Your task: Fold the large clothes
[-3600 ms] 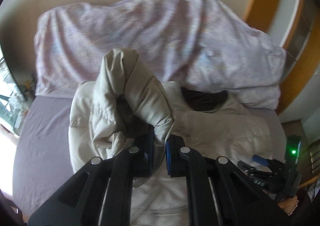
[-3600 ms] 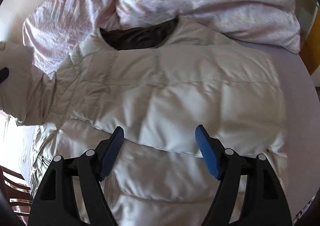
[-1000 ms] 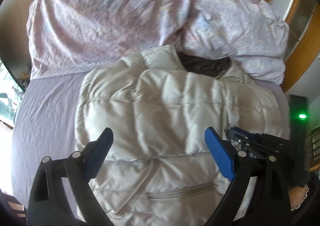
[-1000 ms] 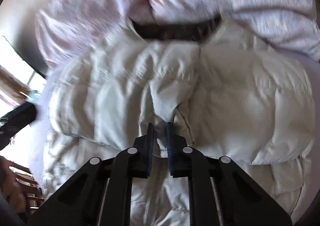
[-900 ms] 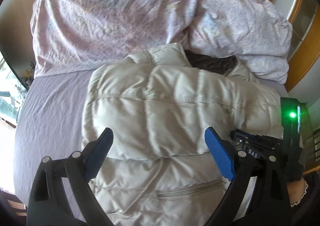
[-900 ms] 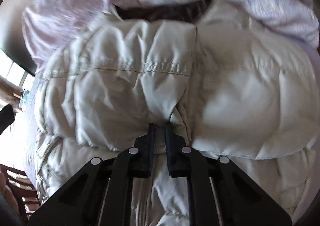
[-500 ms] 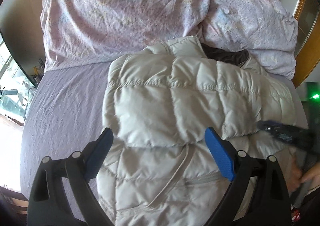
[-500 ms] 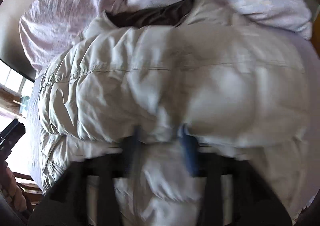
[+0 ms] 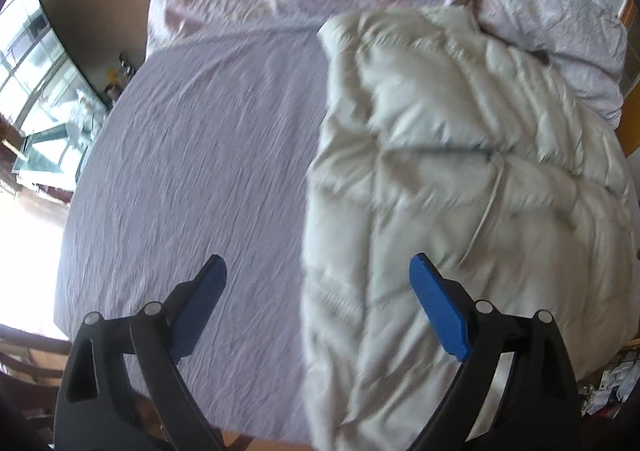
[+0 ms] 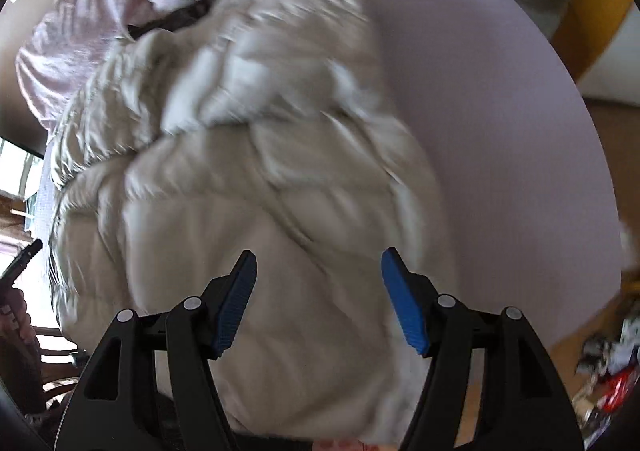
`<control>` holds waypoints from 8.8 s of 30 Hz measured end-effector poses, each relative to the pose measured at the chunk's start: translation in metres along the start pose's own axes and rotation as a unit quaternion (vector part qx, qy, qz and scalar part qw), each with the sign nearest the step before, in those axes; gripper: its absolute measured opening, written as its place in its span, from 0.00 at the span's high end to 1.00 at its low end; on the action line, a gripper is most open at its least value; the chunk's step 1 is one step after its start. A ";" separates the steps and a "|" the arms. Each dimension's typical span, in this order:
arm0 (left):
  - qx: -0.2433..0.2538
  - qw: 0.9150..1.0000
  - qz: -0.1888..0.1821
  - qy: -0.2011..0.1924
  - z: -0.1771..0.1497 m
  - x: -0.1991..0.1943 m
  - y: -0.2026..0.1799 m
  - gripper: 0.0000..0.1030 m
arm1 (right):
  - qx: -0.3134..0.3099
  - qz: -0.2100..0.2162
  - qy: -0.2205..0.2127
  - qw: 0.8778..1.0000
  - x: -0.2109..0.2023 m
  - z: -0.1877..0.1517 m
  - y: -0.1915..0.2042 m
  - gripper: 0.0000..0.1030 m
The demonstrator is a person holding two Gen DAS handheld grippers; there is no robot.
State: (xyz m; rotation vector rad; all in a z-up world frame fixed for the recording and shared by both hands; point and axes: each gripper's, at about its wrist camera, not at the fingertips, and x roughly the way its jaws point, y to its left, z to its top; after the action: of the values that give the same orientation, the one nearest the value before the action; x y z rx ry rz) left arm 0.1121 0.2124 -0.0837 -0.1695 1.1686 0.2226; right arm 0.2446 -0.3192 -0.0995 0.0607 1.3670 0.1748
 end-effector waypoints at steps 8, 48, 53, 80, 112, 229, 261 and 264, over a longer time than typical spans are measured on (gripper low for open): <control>-0.016 0.999 -0.021 0.031 -0.036 0.014 0.012 0.10 | 0.039 0.044 0.056 0.997 0.011 -0.027 -0.048 0.31; -0.003 0.999 -0.035 -0.020 -0.002 -0.047 -0.040 0.89 | -0.066 0.081 -0.038 0.994 -0.046 0.009 0.002 0.94; -0.008 0.998 -0.028 -0.062 0.036 -0.066 -0.042 0.89 | -0.103 0.060 -0.071 0.990 -0.061 0.038 0.024 0.94; -0.052 0.995 0.001 -0.086 0.223 -0.020 -0.066 0.88 | 0.044 0.005 -0.130 0.991 -0.029 0.217 0.022 0.94; -0.074 0.995 0.012 -0.072 0.259 0.037 -0.066 0.17 | 0.131 0.083 -0.105 0.982 -0.012 0.269 -0.009 0.82; -0.003 0.996 0.056 -0.068 0.202 0.088 -0.075 0.02 | 0.056 -0.092 -0.176 0.979 0.045 0.213 0.083 0.31; -0.107 0.992 -0.031 0.051 0.127 0.112 -0.030 0.20 | 0.320 -0.002 -0.071 0.945 0.087 0.124 -0.001 0.17; -0.102 0.993 -0.035 0.053 0.129 0.116 -0.032 0.21 | 0.352 0.052 -0.062 0.932 0.096 0.113 -0.013 0.19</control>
State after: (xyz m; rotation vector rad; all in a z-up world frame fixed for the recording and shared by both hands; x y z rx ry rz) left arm 0.2788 0.2231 -0.1407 -0.4062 1.2421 0.2732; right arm 0.3750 -0.3104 -0.1717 0.7351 1.2424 -0.2372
